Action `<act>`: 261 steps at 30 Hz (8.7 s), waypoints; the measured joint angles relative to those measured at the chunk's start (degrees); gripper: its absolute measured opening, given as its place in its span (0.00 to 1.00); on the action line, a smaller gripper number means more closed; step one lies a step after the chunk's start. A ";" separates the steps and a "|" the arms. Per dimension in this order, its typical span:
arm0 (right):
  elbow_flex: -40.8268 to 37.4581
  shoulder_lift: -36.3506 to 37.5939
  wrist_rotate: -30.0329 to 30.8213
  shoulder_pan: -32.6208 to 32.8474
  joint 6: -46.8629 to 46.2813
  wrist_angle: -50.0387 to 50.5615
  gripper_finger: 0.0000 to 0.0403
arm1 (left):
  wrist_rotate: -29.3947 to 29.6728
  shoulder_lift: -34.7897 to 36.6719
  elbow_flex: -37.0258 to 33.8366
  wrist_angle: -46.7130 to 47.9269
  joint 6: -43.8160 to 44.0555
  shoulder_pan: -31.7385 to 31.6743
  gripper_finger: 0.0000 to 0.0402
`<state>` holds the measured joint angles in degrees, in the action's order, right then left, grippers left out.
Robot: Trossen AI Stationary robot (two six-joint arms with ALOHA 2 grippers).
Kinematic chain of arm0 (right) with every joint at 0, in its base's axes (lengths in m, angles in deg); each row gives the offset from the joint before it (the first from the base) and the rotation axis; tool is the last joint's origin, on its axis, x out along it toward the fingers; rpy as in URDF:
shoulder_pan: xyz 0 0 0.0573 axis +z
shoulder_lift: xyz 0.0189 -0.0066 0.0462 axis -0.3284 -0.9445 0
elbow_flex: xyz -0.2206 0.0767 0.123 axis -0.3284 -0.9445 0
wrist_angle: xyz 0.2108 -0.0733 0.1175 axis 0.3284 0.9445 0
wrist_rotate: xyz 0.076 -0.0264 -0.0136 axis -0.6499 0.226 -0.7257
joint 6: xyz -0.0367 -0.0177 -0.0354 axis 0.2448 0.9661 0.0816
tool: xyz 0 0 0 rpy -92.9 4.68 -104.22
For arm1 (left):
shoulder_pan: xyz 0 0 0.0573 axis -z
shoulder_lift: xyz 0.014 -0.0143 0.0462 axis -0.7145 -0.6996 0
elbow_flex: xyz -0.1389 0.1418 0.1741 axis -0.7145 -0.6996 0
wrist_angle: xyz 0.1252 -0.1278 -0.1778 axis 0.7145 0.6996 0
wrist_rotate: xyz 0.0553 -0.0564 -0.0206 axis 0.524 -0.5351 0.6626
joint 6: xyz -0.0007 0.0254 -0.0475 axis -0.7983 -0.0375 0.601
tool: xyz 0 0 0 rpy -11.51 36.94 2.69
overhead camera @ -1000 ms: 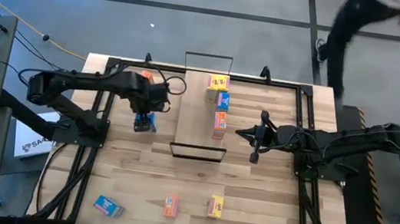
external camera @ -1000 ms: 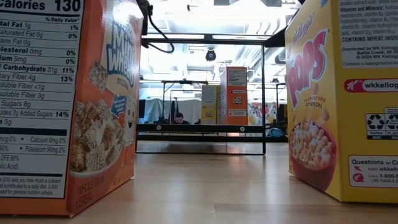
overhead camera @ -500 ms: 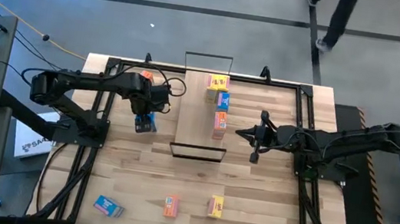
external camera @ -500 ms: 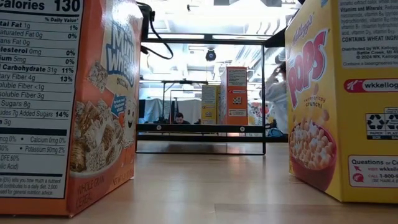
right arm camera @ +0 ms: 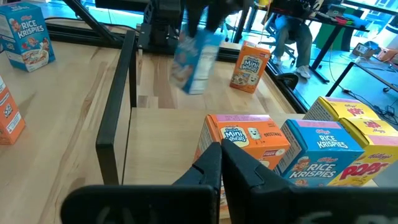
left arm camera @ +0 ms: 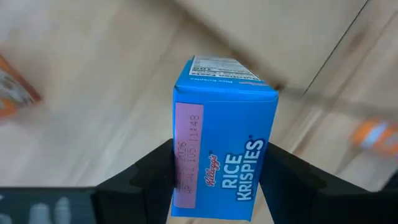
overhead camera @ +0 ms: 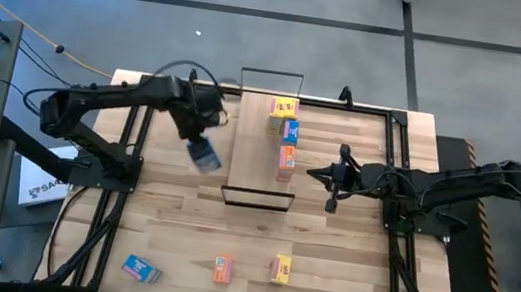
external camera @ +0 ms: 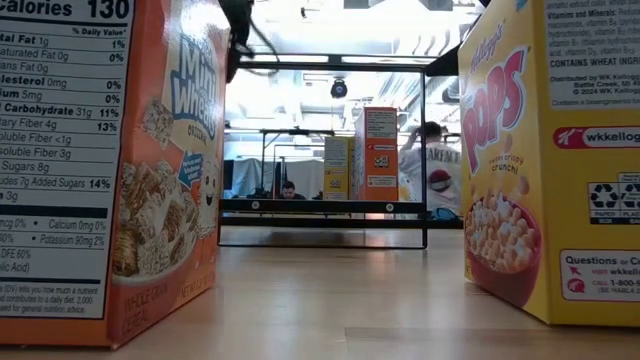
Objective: Stack cereal on shelf
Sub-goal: Put the top blue cereal box on the shelf aligned with the other blue cereal box on the shelf, then put the bottom orange cereal box on the shelf aligned with the other orange cereal box
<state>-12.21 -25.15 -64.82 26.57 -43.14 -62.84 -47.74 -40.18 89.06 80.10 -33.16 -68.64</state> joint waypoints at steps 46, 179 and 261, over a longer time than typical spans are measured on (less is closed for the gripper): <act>0.00 0.02 -0.20 0.00 0.00 0.87 0.00 | -0.21 -10.54 8.29 -23.47 29.55 -3.25 0.59; 0.00 0.02 -0.13 0.01 0.02 1.26 0.00 | 16.87 -16.30 -32.01 -107.11 9.32 4.14 0.01; 0.00 0.00 -0.11 0.01 0.04 1.27 0.00 | 5.19 5.31 -32.01 -87.03 -0.72 6.93 0.00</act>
<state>-12.21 -25.15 -64.93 26.58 -43.10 -61.57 -42.55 -34.86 57.04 -6.93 -33.88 -61.71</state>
